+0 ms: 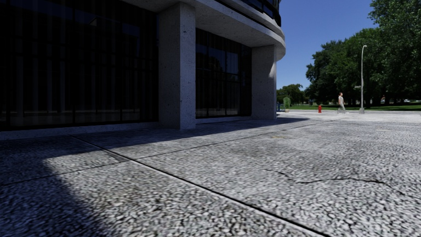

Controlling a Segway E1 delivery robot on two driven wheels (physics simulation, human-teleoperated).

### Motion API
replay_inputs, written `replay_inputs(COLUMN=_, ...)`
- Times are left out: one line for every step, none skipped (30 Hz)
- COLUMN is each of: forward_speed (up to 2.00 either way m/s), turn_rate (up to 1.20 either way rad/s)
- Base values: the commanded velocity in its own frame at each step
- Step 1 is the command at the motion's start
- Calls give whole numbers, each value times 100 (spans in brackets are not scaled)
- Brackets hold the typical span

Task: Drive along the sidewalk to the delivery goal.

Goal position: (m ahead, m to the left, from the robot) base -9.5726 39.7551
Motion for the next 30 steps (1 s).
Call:
replay_inputs(forward_speed=0, turn_rate=120)
replay_inputs(forward_speed=0, turn_rate=120)
replay_inputs(forward_speed=0, turn_rate=120)
replay_inputs(forward_speed=0, turn_rate=120)
replay_inputs(forward_speed=0, turn_rate=120)
replay_inputs(forward_speed=0, turn_rate=120)
replay_inputs(forward_speed=0, turn_rate=120)
replay_inputs(forward_speed=0, turn_rate=120)
replay_inputs(forward_speed=0, turn_rate=120)
replay_inputs(forward_speed=0, turn_rate=120)
replay_inputs(forward_speed=0, turn_rate=120)
replay_inputs(forward_speed=0, turn_rate=120)
replay_inputs(forward_speed=0, turn_rate=120)
replay_inputs(forward_speed=0, turn_rate=120)
replay_inputs(forward_speed=0, turn_rate=120)
replay_inputs(forward_speed=0, turn_rate=120)
replay_inputs(forward_speed=0, turn_rate=120)
replay_inputs(forward_speed=0, turn_rate=120)
replay_inputs(forward_speed=0, turn_rate=120)
replay_inputs(forward_speed=0, turn_rate=120)
replay_inputs(forward_speed=0, turn_rate=120)
replay_inputs(forward_speed=0, turn_rate=120)
replay_inputs(forward_speed=0, turn_rate=120)
replay_inputs(forward_speed=0, turn_rate=120)
replay_inputs(forward_speed=0, turn_rate=120)
replay_inputs(forward_speed=0, turn_rate=120)
replay_inputs(forward_speed=0, turn_rate=120)
replay_inputs(forward_speed=0, turn_rate=120)
replay_inputs(forward_speed=0, turn_rate=120)
replay_inputs(forward_speed=0, turn_rate=120)
